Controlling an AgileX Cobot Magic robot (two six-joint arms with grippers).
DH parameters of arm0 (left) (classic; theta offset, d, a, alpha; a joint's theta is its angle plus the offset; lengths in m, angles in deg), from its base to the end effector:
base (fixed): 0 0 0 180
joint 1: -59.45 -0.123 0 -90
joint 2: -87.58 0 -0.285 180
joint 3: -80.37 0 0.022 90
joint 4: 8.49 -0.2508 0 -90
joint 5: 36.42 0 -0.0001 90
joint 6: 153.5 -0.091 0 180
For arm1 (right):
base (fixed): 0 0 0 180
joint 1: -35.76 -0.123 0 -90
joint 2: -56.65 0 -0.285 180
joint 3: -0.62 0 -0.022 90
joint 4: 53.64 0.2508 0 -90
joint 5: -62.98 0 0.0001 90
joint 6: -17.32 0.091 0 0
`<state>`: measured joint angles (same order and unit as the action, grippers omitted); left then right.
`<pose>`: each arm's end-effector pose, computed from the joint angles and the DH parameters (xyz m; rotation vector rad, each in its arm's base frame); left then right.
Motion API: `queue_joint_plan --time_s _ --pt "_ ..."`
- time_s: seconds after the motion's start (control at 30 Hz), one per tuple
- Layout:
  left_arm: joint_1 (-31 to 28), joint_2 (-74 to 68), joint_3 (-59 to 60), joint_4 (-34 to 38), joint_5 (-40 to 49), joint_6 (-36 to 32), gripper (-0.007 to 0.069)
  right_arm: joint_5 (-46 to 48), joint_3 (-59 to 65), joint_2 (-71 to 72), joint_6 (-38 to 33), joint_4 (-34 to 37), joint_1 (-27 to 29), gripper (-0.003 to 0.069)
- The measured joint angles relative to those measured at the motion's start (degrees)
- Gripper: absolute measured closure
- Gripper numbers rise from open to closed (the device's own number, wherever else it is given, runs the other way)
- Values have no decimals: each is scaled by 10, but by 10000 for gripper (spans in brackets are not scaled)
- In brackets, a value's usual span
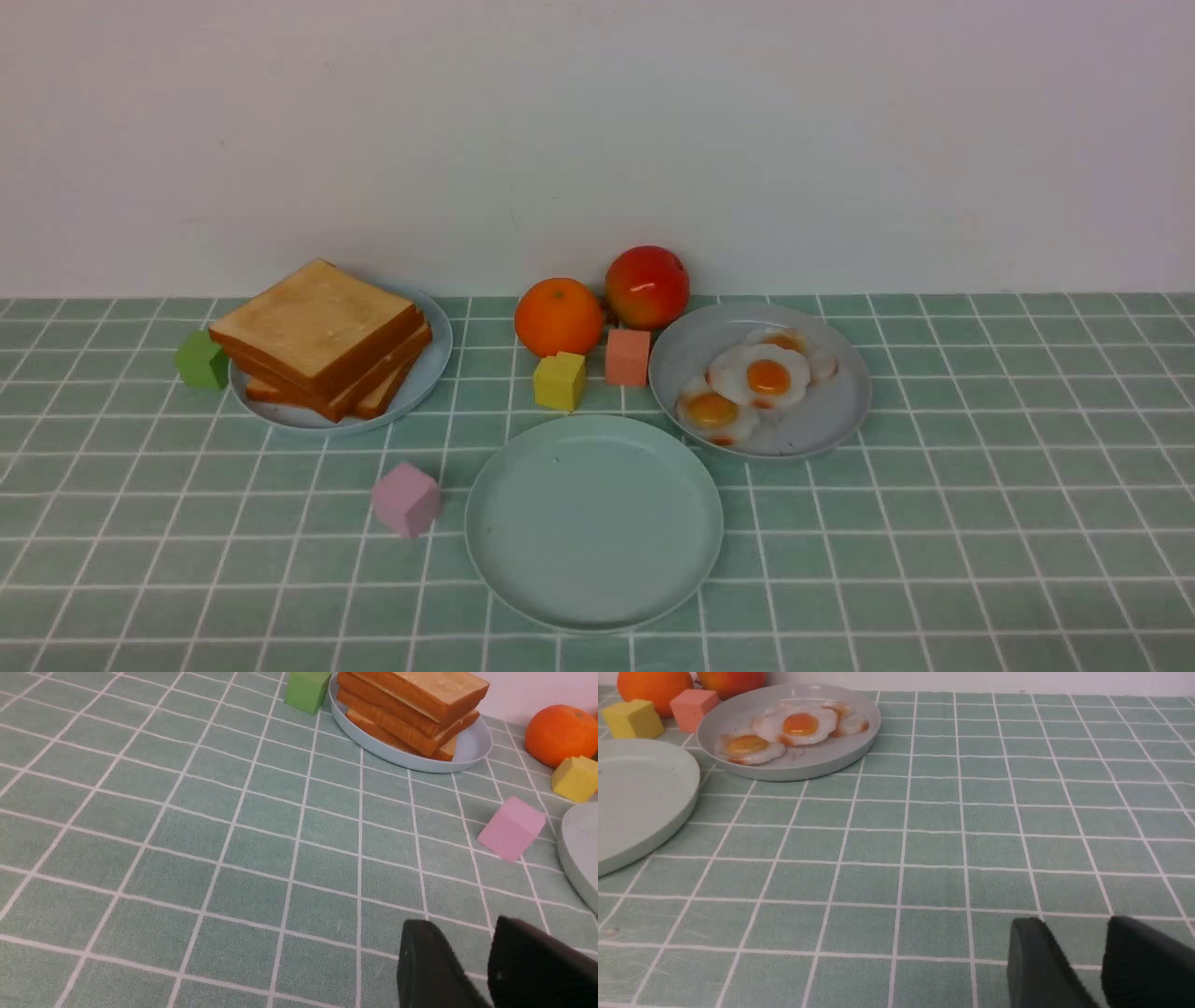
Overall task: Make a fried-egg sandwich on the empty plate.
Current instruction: Use the left arm to grab a slice of bread
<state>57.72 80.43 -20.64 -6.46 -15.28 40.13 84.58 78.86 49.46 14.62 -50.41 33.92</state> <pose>0.0528 0.0004 0.1702 -0.2727 1.8560 -0.1778 0.0524 0.0036 0.1739 -0.0394 1.8672 0.0452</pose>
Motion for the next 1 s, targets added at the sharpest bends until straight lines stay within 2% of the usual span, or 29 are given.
queue_joint_plan --time_s 0.53,0.63,0.77,0.9,1.0 --pt "0 0 0 0 0 0 394 0 0 0 0 0 0 419" --pt "0 0 0 4 -32 3 388 0 0 0 0 0 0 419" --pt "0 0 0 56 -109 42 387 0 0 0 0 0 0 419" --pt "0 0 0 166 -211 134 387 0 0 0 0 0 0 419" --pt "0 0 0 203 -255 159 387 0 0 0 0 0 0 419"
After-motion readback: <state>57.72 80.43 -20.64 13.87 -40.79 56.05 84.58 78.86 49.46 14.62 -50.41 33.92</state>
